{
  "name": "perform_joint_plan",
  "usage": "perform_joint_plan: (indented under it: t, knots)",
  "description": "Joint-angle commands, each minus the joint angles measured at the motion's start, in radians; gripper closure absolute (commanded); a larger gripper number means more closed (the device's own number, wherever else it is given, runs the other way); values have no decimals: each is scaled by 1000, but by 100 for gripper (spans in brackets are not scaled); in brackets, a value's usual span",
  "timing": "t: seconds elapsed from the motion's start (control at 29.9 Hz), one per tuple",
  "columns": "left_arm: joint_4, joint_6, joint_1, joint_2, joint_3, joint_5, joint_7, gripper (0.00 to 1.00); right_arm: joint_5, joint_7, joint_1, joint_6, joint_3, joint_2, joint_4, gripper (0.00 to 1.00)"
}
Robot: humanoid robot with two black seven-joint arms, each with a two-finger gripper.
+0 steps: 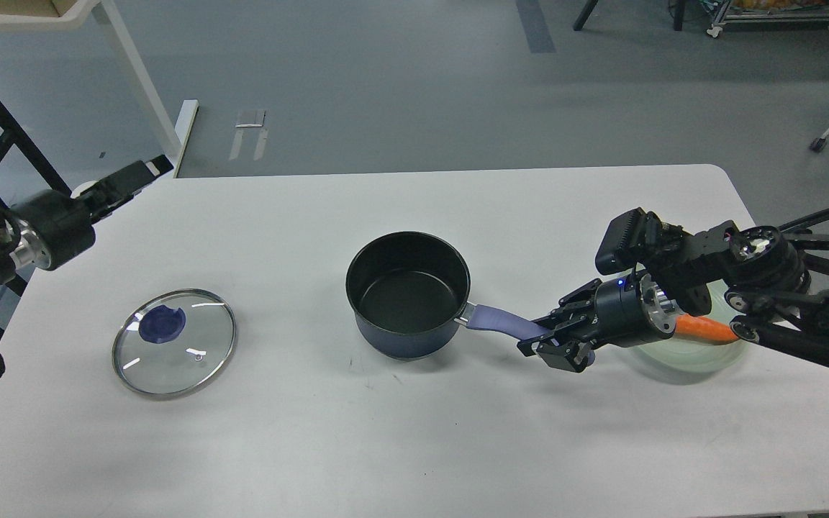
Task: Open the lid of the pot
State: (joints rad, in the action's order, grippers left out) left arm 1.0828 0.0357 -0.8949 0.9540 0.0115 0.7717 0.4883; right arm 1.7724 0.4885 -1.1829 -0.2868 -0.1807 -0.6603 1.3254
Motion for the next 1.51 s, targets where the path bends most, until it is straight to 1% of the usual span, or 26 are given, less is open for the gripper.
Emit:
perform_joint_plan:
  t: [0.0, 0.13, 0.23, 0.43, 0.5, 0.6, 0.67, 0.74, 0.84, 0.97, 1.07, 1.17, 1.24, 1.3, 1.37, 1.47]
  knots:
    - [-3, -80, -38, -3, 1, -211, 0, 4, -5, 0, -7, 2, 4, -8, 0, 3]
    - [-9, -163, -49, -11, 5, -368, 0, 2, -24, 0, -14, 6, 53, -34, 0, 3]
    - [-9, -184, -47, -18, 33, -454, 0, 2, -94, 0, -6, 8, 130, -73, 2, 1]
    - [-12, -188, -44, -66, 88, -545, 0, 1, -479, 0, 9, 17, 254, -140, -14, 1]
    - [-12, -186, -41, -89, 94, -561, 0, 1, -614, 0, 26, 31, 286, -142, -38, 1]
    - [-17, -169, -38, -129, 119, -580, 0, 1, -819, 0, 81, 115, 331, -134, -67, 1]
    - [-35, -172, -33, -156, 142, -582, 0, 1, -936, 0, 129, 202, 375, -124, -71, 1]
    - [-52, -174, -30, -178, 156, -582, 0, 1, -1040, 0, 184, 274, 430, -88, -71, 1]
    - [-75, -186, -26, -208, 176, -583, 0, 1, -1146, 0, 276, 362, 536, -26, -74, 1]
    - [-86, -203, 19, -267, 231, -606, 0, 1, -1189, 0, 388, 417, 671, 94, -87, 1]
    - [-112, -267, 65, -305, 297, -617, 0, 1, -1243, 0, 440, 414, 759, 157, -106, 1]
    - [-145, -336, 99, -334, 366, -624, 0, 1, -1381, 0, 465, 399, 816, 194, -141, 1]
    - [-162, -356, 111, -351, 399, -649, -36, 1, -1473, 0, 471, 371, 843, 197, -149, 1]
    - [-181, -375, 114, -368, 419, -689, -65, 1, -1557, 0, 474, 312, 862, 197, -159, 1]
    - [-201, -391, 116, -386, 432, -713, -82, 1, -1603, -2, 474, 240, 866, 199, -190, 1]
    - [-219, -402, 116, -411, 446, -717, -85, 1, -1616, -11, 474, 105, 866, 196, -230, 0]
